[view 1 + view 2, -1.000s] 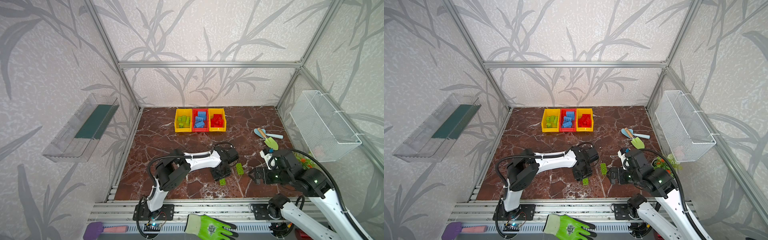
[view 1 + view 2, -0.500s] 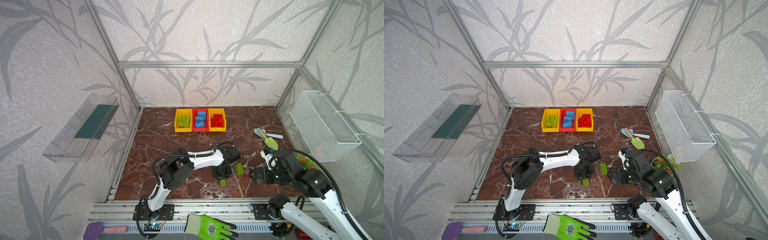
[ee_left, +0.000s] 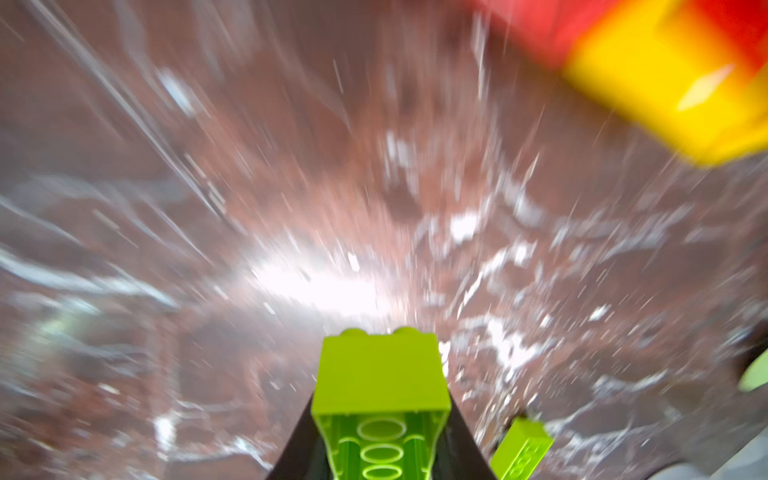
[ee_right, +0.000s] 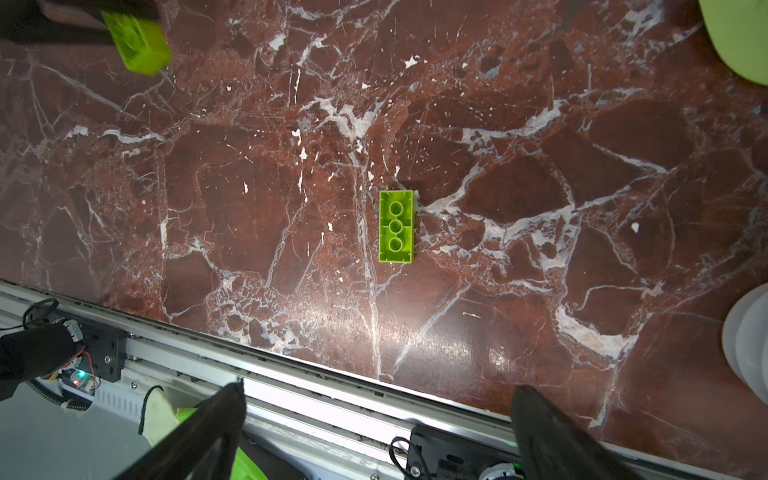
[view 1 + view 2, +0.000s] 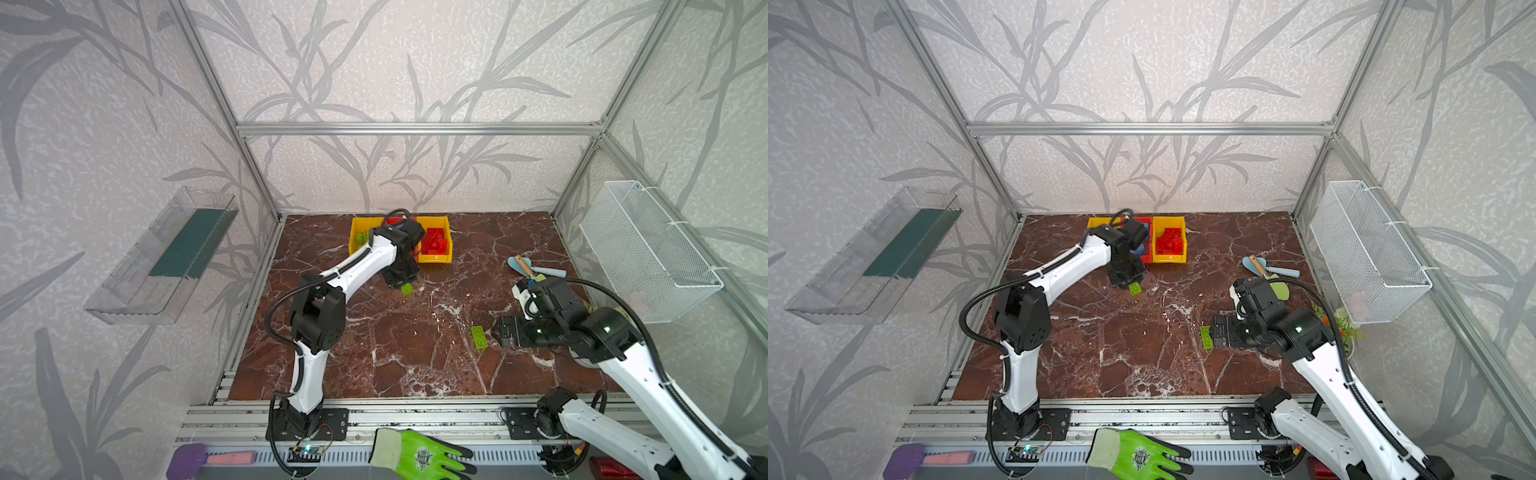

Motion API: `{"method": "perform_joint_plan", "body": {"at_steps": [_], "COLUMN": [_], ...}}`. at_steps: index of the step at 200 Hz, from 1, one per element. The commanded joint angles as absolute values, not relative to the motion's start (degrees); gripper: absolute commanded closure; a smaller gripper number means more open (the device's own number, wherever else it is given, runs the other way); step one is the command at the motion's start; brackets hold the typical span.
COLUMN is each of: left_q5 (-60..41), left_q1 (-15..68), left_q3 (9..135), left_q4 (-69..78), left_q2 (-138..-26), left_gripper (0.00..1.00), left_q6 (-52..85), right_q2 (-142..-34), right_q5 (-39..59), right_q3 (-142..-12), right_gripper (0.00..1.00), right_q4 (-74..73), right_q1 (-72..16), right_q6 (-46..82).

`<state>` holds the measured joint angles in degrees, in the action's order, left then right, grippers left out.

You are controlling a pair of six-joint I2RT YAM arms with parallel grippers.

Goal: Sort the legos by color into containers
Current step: 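Carry the green brick with the left gripper into the yellow bin and release, then lift the left gripper away while the right gripper grasps the last green brick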

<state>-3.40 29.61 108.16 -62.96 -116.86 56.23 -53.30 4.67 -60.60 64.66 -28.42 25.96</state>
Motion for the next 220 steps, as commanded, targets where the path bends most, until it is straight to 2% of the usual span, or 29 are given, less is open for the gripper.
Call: {"method": "perform_joint_plan", "body": {"at_steps": [1, 19, 60, 85, 103, 113, 135, 146, 175, 220], "left_q5": [6.19, 9.42, 5.83, 2.83, 2.73, 2.61, 1.06, -0.7, -5.07, -7.73], "left_q1": [24.85, 21.45, 15.83, 13.88, 13.15, 12.95, 12.66, 12.66, 12.66, 12.73], "left_q3": [115.56, 123.08, 144.0, 147.62, 147.03, 147.02, 147.6, 147.77, 147.23, 141.85], "left_q4": [-68.28, -67.89, -70.57, -67.92, -65.03, -63.73, -61.71, -61.14, -59.03, -58.74], "left_q2": [-120.64, -125.82, -140.0, -144.23, -145.21, -145.61, -145.92, -145.4, -142.96, -135.72], "left_gripper": [0.89, 0.89, 0.88, 0.88, 0.8, 0.73, 0.44, 0.36, 0.3, 0.29], "left_q6": [47.37, 42.96, 38.44, 38.58, 39.03, 39.01, 38.91, 39.03, 38.88, 36.83], "right_q2": [-58.03, -62.65, -71.12, -74.9, -76.83, -77.6, -79.27, -80.3, -83.96, -88.76], "right_q5": [2.75, 2.1, 2.68, 2.16, 2.04, 1.95, 1.43, 0.86, -0.08, 2.42], "right_q3": [-64.43, -67.71, -73.79, -76.08, -76.88, -77.12, -77.05, -76.91, -76.78, -75.73], "right_gripper": [0.0, 0.0, 0.0, 0.0, 0.0, 0.0, 0.0, 0.01, 0.01, 0.01], "right_q4": [60.0, 59.4, 58.43, 57.84, 57.52, 57.34, 56.98, 56.92, 57.32, 58.75], "right_q1": [-28.08, -26.5, -23.61, -23.12, -22.31, -21.78, -21.1, -21.09, -21.09, -21.91], "right_q6": [25.98, 25.08, 24.25, 24.67, 24.85, 24.95, 25.04, 25.37, 26.75, 27.07]}}
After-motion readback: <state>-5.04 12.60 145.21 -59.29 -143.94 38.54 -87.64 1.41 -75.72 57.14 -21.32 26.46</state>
